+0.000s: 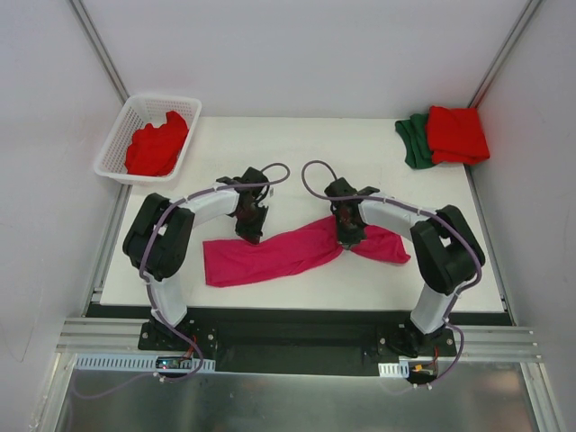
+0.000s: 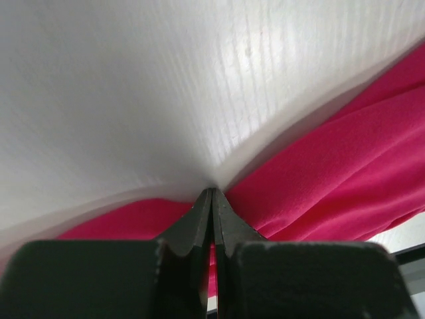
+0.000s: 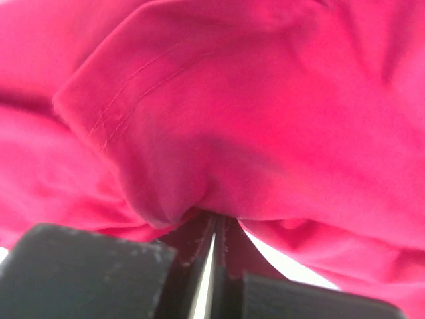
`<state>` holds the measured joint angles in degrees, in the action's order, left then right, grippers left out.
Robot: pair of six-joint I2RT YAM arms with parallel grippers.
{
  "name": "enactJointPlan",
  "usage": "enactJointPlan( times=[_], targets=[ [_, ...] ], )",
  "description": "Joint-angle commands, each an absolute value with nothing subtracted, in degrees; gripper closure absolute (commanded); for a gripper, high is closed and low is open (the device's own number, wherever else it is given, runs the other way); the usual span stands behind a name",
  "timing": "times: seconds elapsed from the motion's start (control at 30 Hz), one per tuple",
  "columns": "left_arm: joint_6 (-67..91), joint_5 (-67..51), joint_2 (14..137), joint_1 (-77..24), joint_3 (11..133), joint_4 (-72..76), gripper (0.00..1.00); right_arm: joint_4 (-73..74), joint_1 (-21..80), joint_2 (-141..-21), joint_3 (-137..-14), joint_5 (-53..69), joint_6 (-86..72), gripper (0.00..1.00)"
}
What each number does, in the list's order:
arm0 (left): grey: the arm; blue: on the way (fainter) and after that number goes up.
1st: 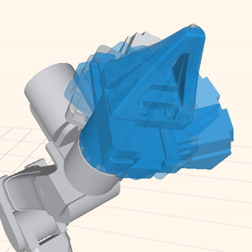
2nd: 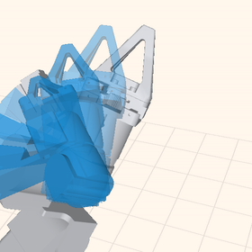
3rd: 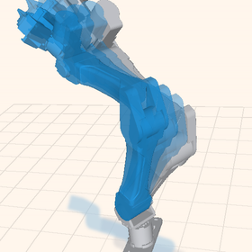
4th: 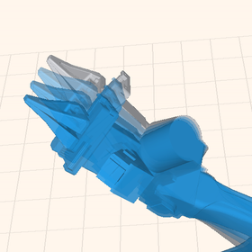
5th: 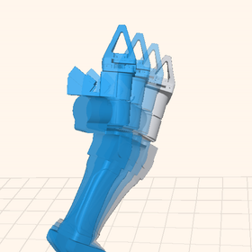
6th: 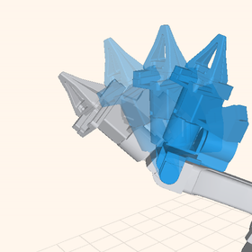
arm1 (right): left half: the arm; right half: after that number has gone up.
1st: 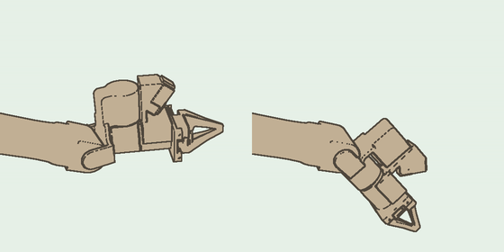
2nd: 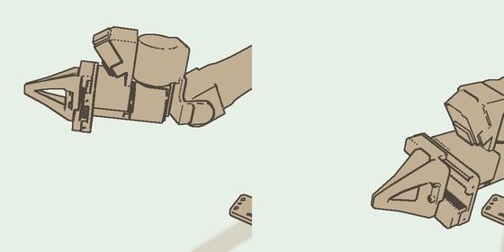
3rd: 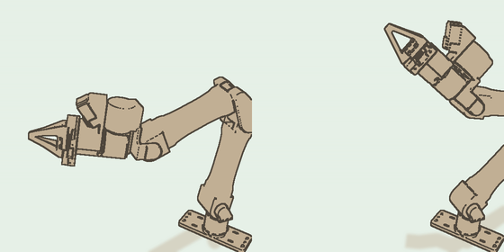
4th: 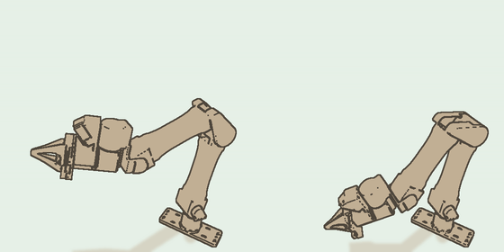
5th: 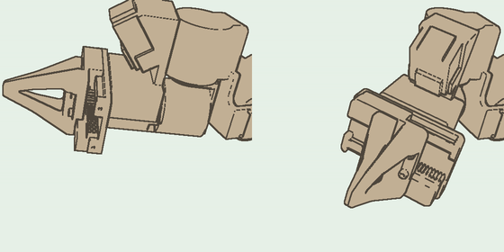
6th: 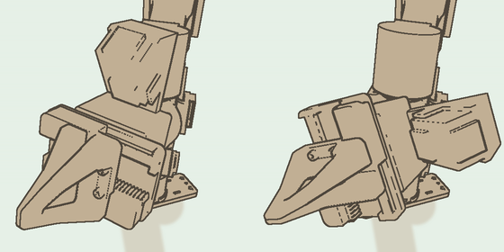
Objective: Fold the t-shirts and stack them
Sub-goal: Rotate the tshirt 90 degrees
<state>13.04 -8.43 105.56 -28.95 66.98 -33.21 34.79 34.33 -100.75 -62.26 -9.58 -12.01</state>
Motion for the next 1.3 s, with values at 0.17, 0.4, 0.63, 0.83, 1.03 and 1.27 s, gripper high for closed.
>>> enactJointPlan(
  times=[0.17,0.4,0.63,0.83,1.03,1.27],
  targets=[
    [15.73,-8.78,100.82,-31.02,58.28,-39.9,1.0,36.91,31.46,-110.38,-75.66,-8.0,-8.09,0.99],
    [18.37,-12.21,97.56,-35.76,57.04,-39.81,1.0,39.2,30.06,-115.92,-83.93,-4.49,-6.16,0.99],
    [22.4,-14.5,96.15,-45.52,57.3,-40.17,1.0,42.36,29.53,-120.67,-90.61,-1.76,-3.43,0.99],
    [25.04,-16.17,94.49,-51.93,56.51,-40.08,1.0,45.08,29.01,-124.44,-96.31,2.72,-2.02,0.99],
    [26.37,-17.14,92.02,-53.26,56.69,-40.17,1.0,46.41,28.92,-125.95,-98.79,4.04,-1.5,0.99],
    [26.19,-17.75,93.25,-54.31,60.29,-40.08,1.0,46.84,28.83,-127.26,-100.89,5.97,-0.97,0.99]
  ],
)
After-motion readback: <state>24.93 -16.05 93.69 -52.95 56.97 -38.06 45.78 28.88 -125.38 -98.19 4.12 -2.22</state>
